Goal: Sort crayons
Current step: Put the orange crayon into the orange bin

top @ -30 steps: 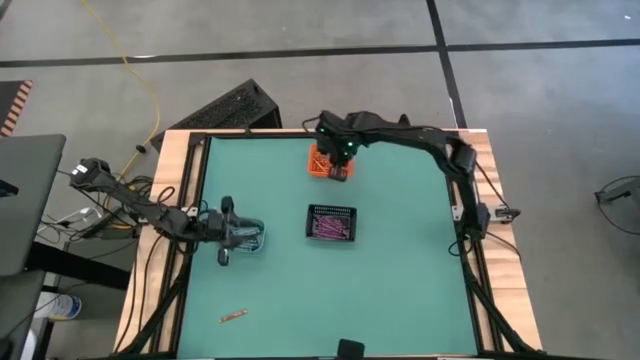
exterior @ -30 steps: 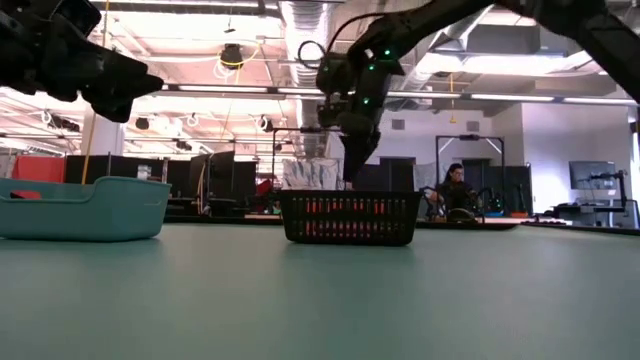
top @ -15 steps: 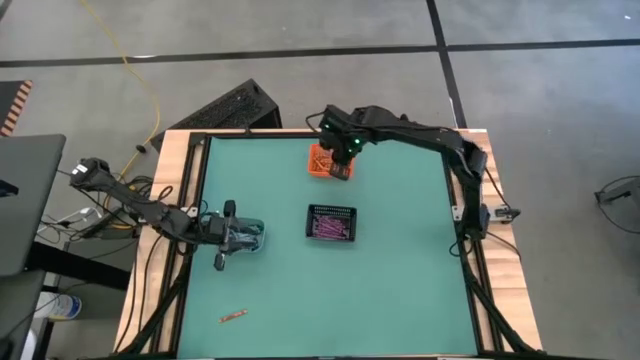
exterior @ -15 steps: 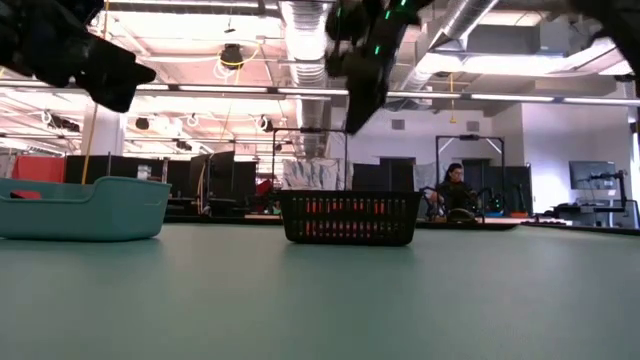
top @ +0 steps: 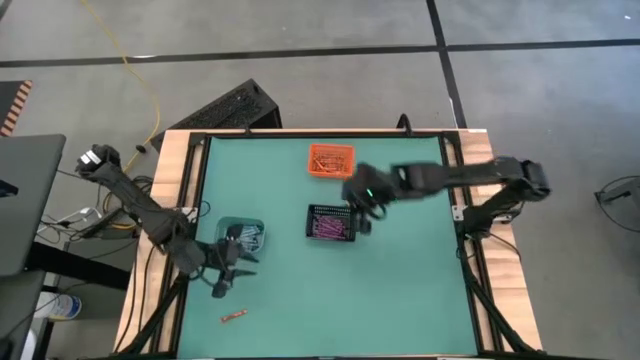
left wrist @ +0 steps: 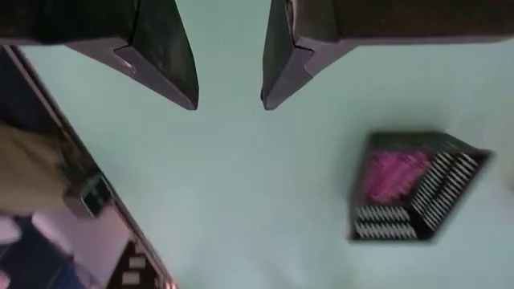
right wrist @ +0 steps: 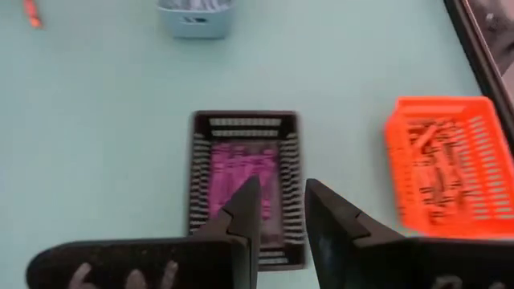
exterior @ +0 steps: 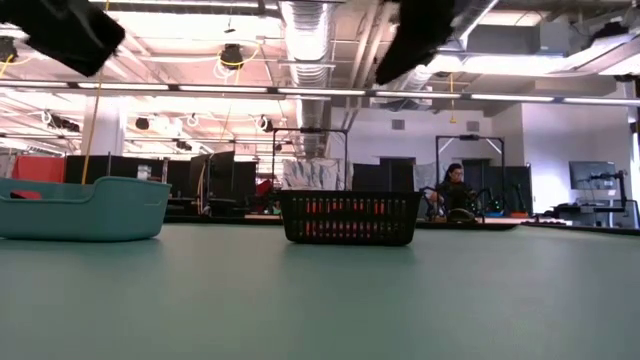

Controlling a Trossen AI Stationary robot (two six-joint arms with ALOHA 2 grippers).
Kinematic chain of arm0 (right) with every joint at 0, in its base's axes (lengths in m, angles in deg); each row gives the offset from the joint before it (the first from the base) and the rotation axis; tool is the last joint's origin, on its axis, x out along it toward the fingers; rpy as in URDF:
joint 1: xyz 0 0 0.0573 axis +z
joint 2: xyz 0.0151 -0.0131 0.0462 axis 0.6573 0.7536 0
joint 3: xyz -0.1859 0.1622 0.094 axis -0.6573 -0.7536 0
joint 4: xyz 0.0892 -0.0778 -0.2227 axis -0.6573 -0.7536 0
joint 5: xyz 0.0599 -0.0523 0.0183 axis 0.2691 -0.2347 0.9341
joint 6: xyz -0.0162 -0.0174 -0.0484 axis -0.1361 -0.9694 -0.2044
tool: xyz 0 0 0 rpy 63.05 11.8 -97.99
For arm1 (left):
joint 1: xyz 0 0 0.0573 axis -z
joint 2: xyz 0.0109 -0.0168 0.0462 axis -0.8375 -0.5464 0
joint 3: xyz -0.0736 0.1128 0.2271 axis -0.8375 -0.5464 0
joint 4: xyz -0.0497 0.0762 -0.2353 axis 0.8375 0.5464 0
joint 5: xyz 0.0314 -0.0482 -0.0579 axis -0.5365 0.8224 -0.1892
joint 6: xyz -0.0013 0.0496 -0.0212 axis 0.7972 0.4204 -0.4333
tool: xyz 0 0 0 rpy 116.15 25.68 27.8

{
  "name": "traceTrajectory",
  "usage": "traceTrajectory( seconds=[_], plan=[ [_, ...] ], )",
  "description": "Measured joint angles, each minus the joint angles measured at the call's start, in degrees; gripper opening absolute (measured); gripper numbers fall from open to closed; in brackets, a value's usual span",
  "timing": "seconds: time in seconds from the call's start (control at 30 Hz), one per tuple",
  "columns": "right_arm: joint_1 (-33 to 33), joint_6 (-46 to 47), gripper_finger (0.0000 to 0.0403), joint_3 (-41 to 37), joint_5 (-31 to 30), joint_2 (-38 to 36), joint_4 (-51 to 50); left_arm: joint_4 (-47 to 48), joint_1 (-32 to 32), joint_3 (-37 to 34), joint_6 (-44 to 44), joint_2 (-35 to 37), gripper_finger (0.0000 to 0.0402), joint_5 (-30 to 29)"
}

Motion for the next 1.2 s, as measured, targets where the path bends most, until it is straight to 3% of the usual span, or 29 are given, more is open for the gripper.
traceTrajectory(
  seconds=[0.23, 0.47, 0.8, 1.2],
  plan=[
    [16.2, 11.5, 0.0092, -16.98, -13.19, -7.46, 16.29, 5.38, 7.47, 9.01, -9.66, -13.25, 0.0129, -0.97],
    [27.23, 14.44, 0.0092, -21.73, -22.14, -2.85, 26.31, 4.22, 15.66, 12.34, -22.97, -26.35, 0.0129, -1.74],
    [29.43, 15.8, 0.0092, -21.63, -22.98, 3.51, 32.94, 9.25, 21.93, 16.82, -40.22, -39.98, 0.0129, -1.38],
    [30.26, 16.84, 0.0092, -21.64, -21.72, 3.51, 33.11, 16.17, 24.33, 17.87, -50.14, -42.48, 0.0119, 0.73]
  ],
)
